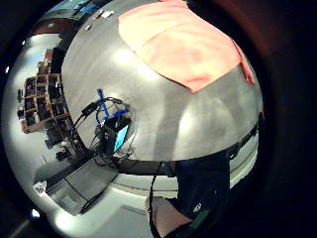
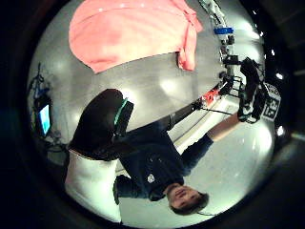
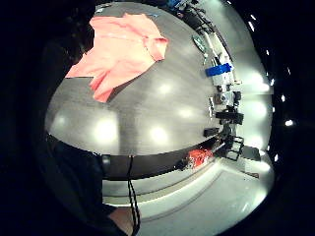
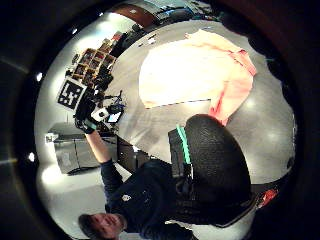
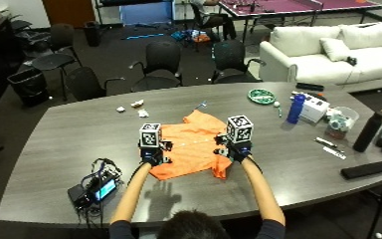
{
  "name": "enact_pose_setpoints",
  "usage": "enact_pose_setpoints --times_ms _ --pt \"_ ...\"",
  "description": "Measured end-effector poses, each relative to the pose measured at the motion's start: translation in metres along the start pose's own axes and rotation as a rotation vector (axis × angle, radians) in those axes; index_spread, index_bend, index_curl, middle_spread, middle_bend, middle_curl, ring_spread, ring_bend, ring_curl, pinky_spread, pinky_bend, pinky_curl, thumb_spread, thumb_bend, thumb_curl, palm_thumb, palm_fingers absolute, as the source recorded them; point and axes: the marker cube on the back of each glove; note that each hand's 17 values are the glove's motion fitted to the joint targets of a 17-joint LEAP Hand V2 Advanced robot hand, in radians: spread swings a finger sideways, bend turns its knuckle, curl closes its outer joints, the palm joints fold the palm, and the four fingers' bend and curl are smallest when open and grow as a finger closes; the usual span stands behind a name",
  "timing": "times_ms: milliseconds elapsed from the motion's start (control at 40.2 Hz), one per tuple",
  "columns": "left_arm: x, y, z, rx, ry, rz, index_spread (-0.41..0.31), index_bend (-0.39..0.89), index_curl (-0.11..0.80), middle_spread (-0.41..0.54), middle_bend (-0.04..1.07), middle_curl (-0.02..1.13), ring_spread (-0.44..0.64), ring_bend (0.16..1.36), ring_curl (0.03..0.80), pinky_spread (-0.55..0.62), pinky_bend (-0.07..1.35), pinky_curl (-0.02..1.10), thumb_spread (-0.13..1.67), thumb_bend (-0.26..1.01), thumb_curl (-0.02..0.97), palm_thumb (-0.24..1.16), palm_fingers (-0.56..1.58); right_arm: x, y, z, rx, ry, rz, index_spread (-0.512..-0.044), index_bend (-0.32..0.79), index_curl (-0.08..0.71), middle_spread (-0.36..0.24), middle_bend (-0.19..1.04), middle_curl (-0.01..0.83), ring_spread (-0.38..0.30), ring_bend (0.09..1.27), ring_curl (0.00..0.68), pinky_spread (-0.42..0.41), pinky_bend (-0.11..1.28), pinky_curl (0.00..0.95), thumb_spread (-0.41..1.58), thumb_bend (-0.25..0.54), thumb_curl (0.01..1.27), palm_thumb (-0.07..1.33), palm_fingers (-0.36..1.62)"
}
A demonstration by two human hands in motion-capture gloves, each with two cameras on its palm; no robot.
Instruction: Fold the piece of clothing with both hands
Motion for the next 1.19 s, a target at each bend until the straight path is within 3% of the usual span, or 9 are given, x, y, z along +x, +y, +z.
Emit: enact_pose_setpoints --times_ms 50,149,274,423,548,722,921,996,1195 --pt "0.001 -0.01 0.002 0.05 -0.005 0.023 -0.021 0.13 0.183 0.193 0.2 0.28 0.39 0.6 0.241 0.34 0.39 0.27 1.09 0.05 0.269 0.42 0.12 0.0 -0.005 0.003 -0.003 -0.004 0.004 -0.329 0.09 0.121 -0.058 0.2 0.3 -0.107 0.62 0.332 -0.049 0.64 0.322 1.22 0.11 0.25 0.41 0.52" --pt "0.008 0.001 0.003 0.025 -0.011 -0.021 -0.012 0.14 0.195 0.199 0.21 0.29 0.4 0.6 0.239 0.35 0.38 0.28 1.08 0.03 0.282 0.43 0.11 -0.008 -0.003 -0.004 0.0 -0.01 0.001 -0.333 0.09 0.127 -0.058 0.2 0.313 -0.106 0.61 0.337 -0.046 0.63 0.325 1.23 0.094 0.26 0.42 0.51" --pt "0.005 -0.015 0.02 -0.045 0.003 -0.048 -0.001 0.14 0.209 0.204 0.21 0.31 0.41 0.59 0.241 0.36 0.38 0.29 1.08 0.0 0.296 0.45 0.11 -0.004 -0.008 -0.007 0.013 0.039 0.071 -0.337 0.09 0.133 -0.059 0.19 0.326 -0.106 0.61 0.342 -0.04 0.62 0.33 1.25 0.074 0.27 0.44 0.5" --pt "-0.001 -0.045 0.051 -0.092 0.015 -0.121 0.003 0.14 0.224 0.207 0.19 0.32 0.41 0.6 0.246 0.36 0.38 0.3 1.08 -0.01 0.311 0.47 0.12 0.014 -0.02 0.012 -0.071 0.063 0.182 -0.34 0.09 0.136 -0.059 0.19 0.335 -0.103 0.61 0.347 -0.033 0.63 0.336 1.25 0.049 0.28 0.45 0.49" --pt "-0.002 -0.057 0.076 -0.163 0.003 -0.098 0.002 0.14 0.236 0.214 0.17 0.32 0.41 0.61 0.249 0.36 0.4 0.31 1.07 -0.02 0.321 0.48 0.11 0.022 -0.029 0.019 -0.049 0.051 0.165 -0.344 0.09 0.141 -0.059 0.19 0.343 -0.102 0.61 0.352 -0.03 0.62 0.339 1.26 0.032 0.29 0.46 0.48" --pt "-0.006 -0.071 0.096 -0.176 -0.027 -0.107 -0.002 0.16 0.263 0.245 0.15 0.3 0.43 0.6 0.252 0.37 0.43 0.32 1.06 -0.02 0.332 0.5 0.07 0.03 -0.024 0.033 -0.131 -0.011 0.2 -0.346 0.1 0.146 -0.051 0.19 0.35 -0.101 0.61 0.354 -0.023 0.62 0.344 1.26 0.008 0.3 0.48 0.48" --pt "-0.006 -0.066 0.102 -0.238 0.012 -0.102 -0.033 0.12 0.267 0.137 0.22 0.34 0.38 0.57 0.246 0.31 0.47 0.34 1.08 -0.01 0.361 0.57 0.21 0.044 -0.018 0.042 -0.173 -0.011 0.224 -0.347 0.1 0.152 -0.048 0.19 0.356 -0.102 0.6 0.358 -0.02 0.61 0.346 1.27 -0.011 0.31 0.49 0.47" --pt "-0.008 -0.067 0.103 -0.227 0.012 -0.121 -0.071 0.19 0.288 0.087 0.21 0.34 0.33 0.54 0.237 0.26 0.48 0.34 1.09 -0.01 0.368 0.59 0.31 0.049 -0.019 0.043 -0.151 0.016 0.242 -0.344 0.1 0.153 -0.048 0.19 0.357 -0.102 0.6 0.36 -0.019 0.61 0.347 1.27 -0.013 0.32 0.49 0.47" --pt "-0.014 -0.082 0.099 0.021 -0.002 -0.126 -0.158 0.34 0.368 -0.063 0.27 0.37 0.15 0.42 0.222 0.1 0.35 0.32 1.12 0.0 0.387 0.63 0.62 0.047 -0.017 0.05 -0.193 -0.02 0.219 -0.341 0.1 0.161 -0.047 0.19 0.361 -0.101 0.6 0.361 -0.018 0.6 0.348 1.27 -0.013 0.32 0.49 0.48"
